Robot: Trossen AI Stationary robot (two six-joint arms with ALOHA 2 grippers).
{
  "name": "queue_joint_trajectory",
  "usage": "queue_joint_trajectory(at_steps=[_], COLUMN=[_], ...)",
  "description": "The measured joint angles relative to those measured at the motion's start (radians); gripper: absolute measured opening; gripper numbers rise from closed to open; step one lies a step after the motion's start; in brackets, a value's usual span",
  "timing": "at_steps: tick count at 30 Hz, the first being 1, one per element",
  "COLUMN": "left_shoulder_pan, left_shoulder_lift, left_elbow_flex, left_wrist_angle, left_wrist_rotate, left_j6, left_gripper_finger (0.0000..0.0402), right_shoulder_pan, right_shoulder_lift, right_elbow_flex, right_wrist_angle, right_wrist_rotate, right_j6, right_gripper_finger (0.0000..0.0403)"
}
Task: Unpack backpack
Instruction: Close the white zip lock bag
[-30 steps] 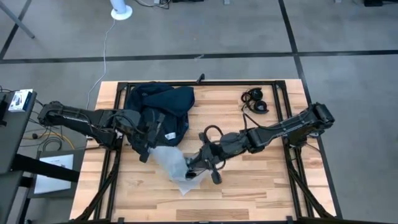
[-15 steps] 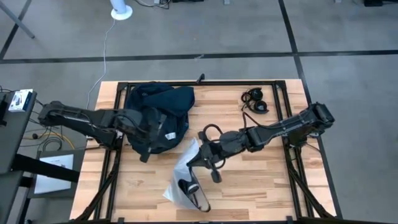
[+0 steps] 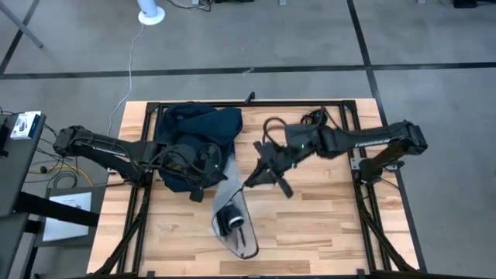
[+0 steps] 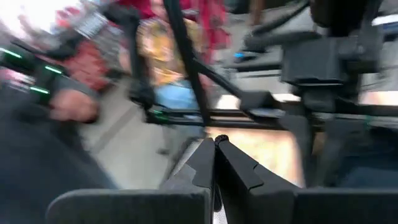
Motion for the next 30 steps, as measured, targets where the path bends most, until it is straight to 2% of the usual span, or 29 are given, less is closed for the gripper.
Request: queue_joint_trajectory(at_steps=[3,6,8,12,15,19,25,30], left_shoulder_pan=[0.009,0.041,0.089,0.244,0.339,0.385,0.363,0.333], left_shoulder_lift=[-0.034,-0.043,-0.044,-0.027,0.002,0.074,0.197,0.257], left_elbow_flex=[0.0,0.0,-0.001,0.0,-0.001,0.0,0.022,0.035], left_wrist_angle=[0.013,0.058,0.089,0.159,0.209,0.327,0.462,0.493], left_wrist_rotate=[-0.02,0.028,0.155,0.542,0.713,0.904,0.922,0.918], left_j6=[0.036,0.082,0.118,0.11,0.082,0.029,0.011,-0.016], left_gripper_finger=[0.0,0.0,0.0,0.0,0.0,0.0018,0.009,0.0138], right_shoulder_pan=[-0.025,-0.008,0.008,0.04,0.064,0.094,0.106,0.095], right_shoulder_lift=[-0.002,0.015,0.027,0.028,0.029,0.029,0.03,0.03], right_elbow_flex=[0.002,0.001,0.0,0.001,0.0,0.001,0.0,0.0], right_wrist_angle=[-0.049,-0.082,-0.075,-0.073,-0.071,-0.043,-0.022,-0.043], right_wrist_rotate=[-0.071,-0.101,-0.124,-0.133,-0.133,-0.135,-0.127,-0.052], right_j6=[0.028,0.012,0.006,-0.01,-0.01,-0.011,-0.014,-0.016], right_gripper_finger=[0.0,0.0,0.0,0.0,0.0,0.0,0.0,0.0])
